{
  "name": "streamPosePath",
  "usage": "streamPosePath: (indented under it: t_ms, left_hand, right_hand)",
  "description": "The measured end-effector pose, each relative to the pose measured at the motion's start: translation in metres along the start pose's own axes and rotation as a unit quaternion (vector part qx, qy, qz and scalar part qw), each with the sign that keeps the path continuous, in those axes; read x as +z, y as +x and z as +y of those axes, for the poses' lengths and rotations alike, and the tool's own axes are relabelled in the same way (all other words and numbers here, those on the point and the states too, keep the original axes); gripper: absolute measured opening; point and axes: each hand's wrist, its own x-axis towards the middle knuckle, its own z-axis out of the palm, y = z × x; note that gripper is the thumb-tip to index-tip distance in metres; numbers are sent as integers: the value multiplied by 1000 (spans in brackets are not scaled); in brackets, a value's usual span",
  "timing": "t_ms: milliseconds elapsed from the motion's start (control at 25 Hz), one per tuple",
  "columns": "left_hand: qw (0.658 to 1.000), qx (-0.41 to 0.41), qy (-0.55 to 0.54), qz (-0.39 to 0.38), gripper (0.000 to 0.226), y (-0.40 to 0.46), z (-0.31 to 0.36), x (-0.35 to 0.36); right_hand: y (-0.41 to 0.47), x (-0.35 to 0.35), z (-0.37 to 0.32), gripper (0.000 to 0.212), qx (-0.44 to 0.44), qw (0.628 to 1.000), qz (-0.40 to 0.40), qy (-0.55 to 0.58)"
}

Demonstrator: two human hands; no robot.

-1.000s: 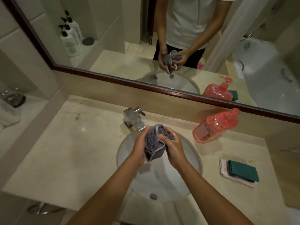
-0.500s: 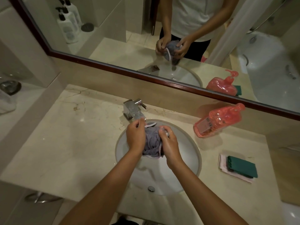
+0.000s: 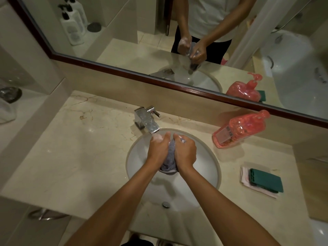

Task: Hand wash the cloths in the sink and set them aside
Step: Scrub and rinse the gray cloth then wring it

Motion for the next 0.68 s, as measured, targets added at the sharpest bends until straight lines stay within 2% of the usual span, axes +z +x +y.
streamPosePath:
  t_ms: [120,240,320,400,480,520,600,680]
  left_hand:
    - [999,1,31,-25,34,1,-5,-2]
    - [998,48,27,-41,42,-3,-16,-9]
    - [998,61,17,-25,28,-5,-25,-15]
    - [999,37,-10,-31,8,-3,-36,-21]
    - [997,-6,-35,-65,31,2,-48,-26]
    - [996,-33,-39,-68,32,5,-55,-28]
    - [997,-60,-34,-35,25,10,-68,-31]
    - [996,-75,-38,20,21,17,-81,-35]
  right_hand:
    - [9,4,2,41,34,999,-35,-17]
    - [14,7,4,36,42,996,-78,12]
    - [15,6,5,32,41,992,-76,95]
    - [14,7,6,31,43,973,-104,203]
    - [10,15,8,34,72,939,-181,285]
    - [9,19,10,38,98,919,-223,310]
    - [15,27,11,43,130,906,-267,300]
    - [30,37,12,38,106,941,-259,193]
